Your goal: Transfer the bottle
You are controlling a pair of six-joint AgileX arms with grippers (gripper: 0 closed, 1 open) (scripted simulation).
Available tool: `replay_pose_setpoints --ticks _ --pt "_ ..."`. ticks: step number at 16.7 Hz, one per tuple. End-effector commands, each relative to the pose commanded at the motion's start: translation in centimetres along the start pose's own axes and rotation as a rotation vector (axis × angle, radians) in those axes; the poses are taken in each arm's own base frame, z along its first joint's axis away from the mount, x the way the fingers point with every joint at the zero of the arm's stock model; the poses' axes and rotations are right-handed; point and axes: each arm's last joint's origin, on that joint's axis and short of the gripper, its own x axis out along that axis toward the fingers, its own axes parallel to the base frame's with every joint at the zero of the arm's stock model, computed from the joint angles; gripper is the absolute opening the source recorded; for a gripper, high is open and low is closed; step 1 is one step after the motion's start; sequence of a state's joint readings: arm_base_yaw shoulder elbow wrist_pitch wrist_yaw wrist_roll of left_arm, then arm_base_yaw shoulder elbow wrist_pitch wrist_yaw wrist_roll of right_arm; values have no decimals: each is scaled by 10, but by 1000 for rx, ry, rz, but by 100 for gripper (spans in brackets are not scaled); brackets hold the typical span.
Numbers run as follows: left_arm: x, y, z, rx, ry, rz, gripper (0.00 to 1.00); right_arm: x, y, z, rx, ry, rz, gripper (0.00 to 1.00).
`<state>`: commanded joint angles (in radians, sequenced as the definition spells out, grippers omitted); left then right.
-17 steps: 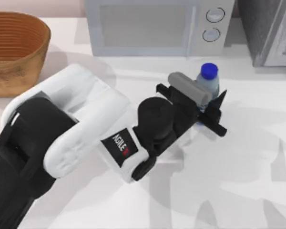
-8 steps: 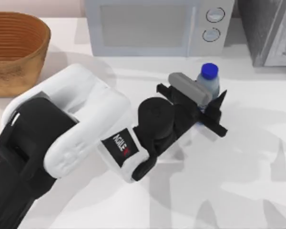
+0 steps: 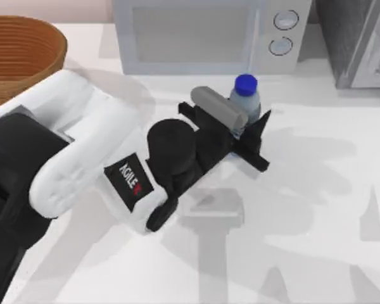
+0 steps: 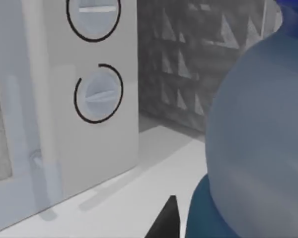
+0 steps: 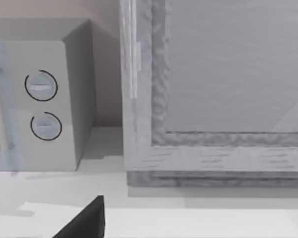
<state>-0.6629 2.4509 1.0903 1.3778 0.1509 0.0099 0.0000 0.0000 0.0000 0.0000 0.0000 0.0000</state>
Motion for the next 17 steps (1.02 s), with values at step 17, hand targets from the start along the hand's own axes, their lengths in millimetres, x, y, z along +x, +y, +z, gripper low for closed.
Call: replay_pose_setpoints --ticks 17 --pt "-240 167 39 22 38 1 0 0 0 0 0 0 0 100"
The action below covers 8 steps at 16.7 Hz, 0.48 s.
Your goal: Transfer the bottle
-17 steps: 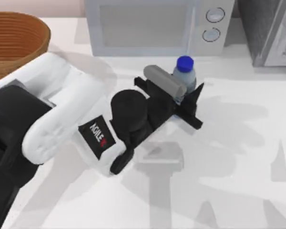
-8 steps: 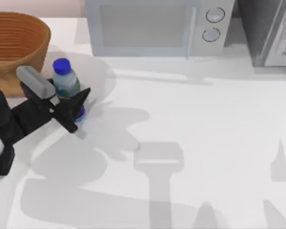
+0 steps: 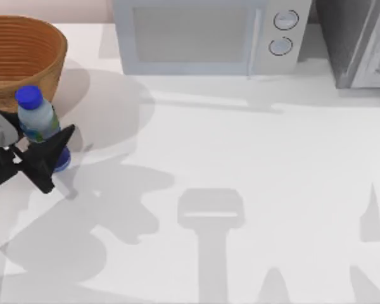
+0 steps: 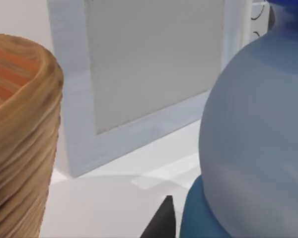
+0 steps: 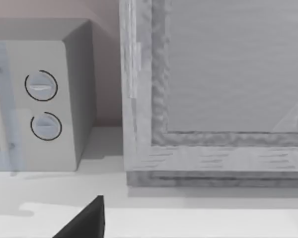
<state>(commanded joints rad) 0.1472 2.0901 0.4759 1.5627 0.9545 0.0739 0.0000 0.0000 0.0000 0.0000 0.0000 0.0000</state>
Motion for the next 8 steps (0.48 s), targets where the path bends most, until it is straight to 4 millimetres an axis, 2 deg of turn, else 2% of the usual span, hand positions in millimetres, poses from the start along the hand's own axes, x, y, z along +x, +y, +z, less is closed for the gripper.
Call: replay_pose_setpoints --ticks 4,8 --pt "6 0 -4 -3 3 -2 0 0 0 0 0 0 0 100" --pt "34 2 -22 -4 4 2 0 0 0 0 0 0 0 100"
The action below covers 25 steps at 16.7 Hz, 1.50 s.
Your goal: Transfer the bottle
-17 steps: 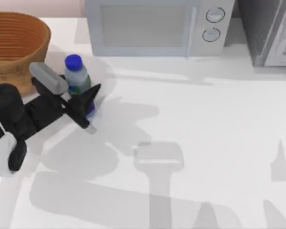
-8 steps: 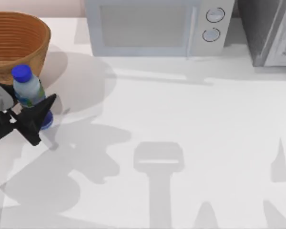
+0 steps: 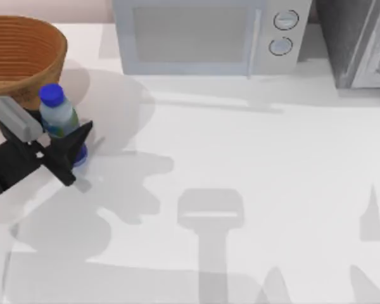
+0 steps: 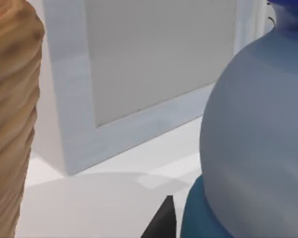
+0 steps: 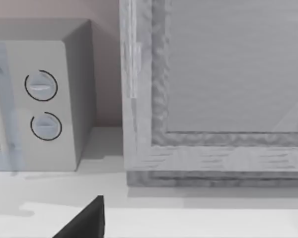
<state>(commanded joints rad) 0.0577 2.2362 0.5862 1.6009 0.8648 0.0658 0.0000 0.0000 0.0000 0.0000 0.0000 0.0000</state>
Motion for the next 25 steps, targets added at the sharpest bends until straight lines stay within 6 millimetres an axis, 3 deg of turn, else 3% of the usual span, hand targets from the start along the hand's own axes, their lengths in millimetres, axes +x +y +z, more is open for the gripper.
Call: replay_pose_setpoints --ticks 3,7,20,25 --pt "19 -2 -12 3 -3 -2 0 0 0 0 0 0 0 100" --pt "20 -2 -12 4 -4 -2 0 0 0 0 0 0 0 100" --pt "20 -2 -12 4 -4 -2 98 0 0 0 0 0 0 100" --pt "20 -2 -12 4 -4 -2 100 0 0 0 0 0 0 100"
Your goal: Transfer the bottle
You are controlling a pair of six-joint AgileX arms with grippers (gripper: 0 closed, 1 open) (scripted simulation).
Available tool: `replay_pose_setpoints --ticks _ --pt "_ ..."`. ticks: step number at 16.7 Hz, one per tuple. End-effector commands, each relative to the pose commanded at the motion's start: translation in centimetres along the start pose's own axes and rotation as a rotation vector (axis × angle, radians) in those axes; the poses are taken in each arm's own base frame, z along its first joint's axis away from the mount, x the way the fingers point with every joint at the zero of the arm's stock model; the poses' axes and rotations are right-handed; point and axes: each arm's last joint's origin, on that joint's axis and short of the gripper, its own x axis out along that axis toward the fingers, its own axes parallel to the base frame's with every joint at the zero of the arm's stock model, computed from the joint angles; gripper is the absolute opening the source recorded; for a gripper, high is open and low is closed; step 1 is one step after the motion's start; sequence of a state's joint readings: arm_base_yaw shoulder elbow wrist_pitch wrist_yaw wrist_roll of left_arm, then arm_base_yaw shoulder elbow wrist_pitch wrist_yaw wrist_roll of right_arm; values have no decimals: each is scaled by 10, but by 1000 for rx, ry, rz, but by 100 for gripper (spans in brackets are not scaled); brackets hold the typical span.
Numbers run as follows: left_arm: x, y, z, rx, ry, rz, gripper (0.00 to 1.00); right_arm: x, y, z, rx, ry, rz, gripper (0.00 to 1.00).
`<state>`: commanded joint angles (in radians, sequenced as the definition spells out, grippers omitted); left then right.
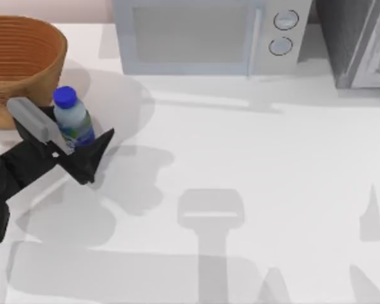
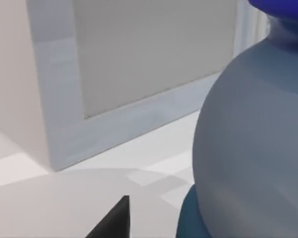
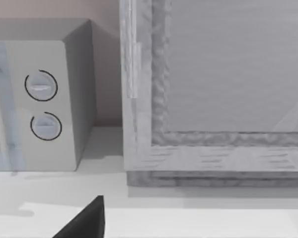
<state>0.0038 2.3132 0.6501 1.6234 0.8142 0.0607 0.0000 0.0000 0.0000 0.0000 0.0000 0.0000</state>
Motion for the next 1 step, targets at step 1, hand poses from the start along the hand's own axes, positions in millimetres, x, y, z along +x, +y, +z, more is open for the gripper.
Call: replay_pose_setpoints --ticks 1 --pt "0 0 0 0 0 0 100 0 0 0 0 0 0 100"
